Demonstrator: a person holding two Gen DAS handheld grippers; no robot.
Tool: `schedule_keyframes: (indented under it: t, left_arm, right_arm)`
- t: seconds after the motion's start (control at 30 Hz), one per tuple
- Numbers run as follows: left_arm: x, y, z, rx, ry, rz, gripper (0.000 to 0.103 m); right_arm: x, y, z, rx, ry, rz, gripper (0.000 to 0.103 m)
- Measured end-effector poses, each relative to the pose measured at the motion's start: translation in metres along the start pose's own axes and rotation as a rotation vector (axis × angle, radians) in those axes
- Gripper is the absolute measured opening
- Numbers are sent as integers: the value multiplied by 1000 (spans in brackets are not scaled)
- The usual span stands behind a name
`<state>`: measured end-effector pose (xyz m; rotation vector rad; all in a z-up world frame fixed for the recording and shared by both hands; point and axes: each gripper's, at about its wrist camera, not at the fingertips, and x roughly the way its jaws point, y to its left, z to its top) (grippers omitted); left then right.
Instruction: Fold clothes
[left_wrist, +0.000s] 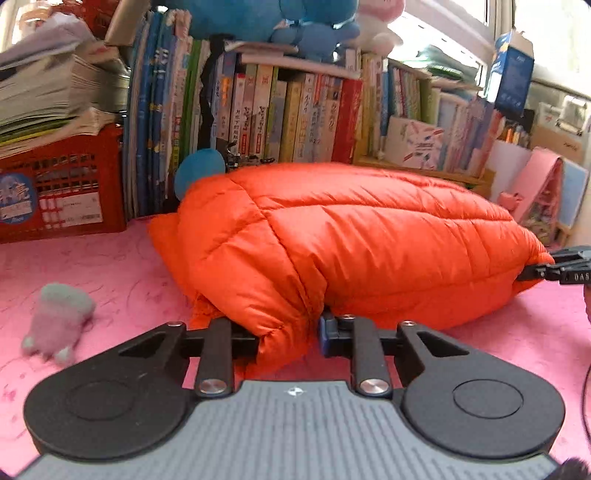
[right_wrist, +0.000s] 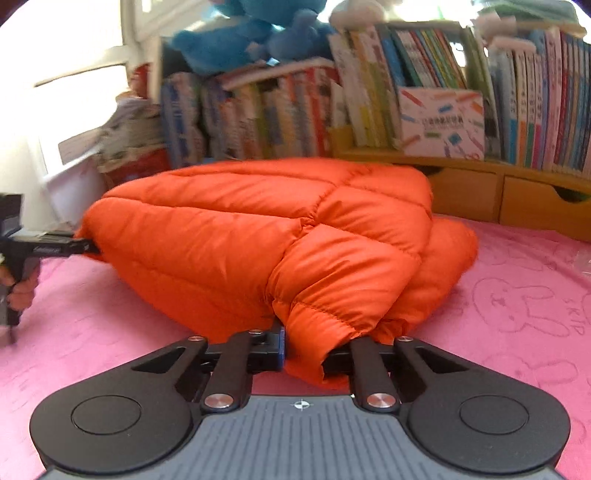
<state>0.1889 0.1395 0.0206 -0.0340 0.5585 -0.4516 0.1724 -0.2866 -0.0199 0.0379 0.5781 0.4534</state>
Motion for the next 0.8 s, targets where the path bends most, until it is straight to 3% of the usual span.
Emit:
schedule_keyframes:
  t: [0.13,0.2,0.3,0.37,0.43,0.5,0.57,0.6,0.67,0.8]
  left_arm:
    - [-38,-1,-12,5,-5,-34,25]
    - [-51,-5,-23,44,16,-17,26]
    - [-57,-13,-41,145,73,95,30]
    - [-58,-12,-51,213,104,247,39]
    - [-62,-3,-58,230,120,372,37]
    - [-74,4,-59,219,116,431,37]
    - [-90,-3,-55,247,64,395,40]
    - [-95,-15,-52,299,26,359,44]
    - [-99,-43,-45,425,-44,279,61]
    - [-90,-112,-42,679,-92,92,65]
  right_arm:
    - [-48,15,-16,-25,-35,49,16]
    - [-65,23,-26,-33,-30,49,16]
    - [-74,33,-44,-71,43,-16,17]
    - [-71,38,-56,-105,109,-94,17]
    - [-74,43,-64,-133,141,-161,18]
    - [-86,48,-62,-151,149,-221,30]
    - [-98,58,-57,-222,142,-306,67]
    - [-101,67,-52,-289,130,-316,69]
    - [-108,85,-42,-422,106,-333,70]
    - [-86,131,-14,-608,62,-200,76]
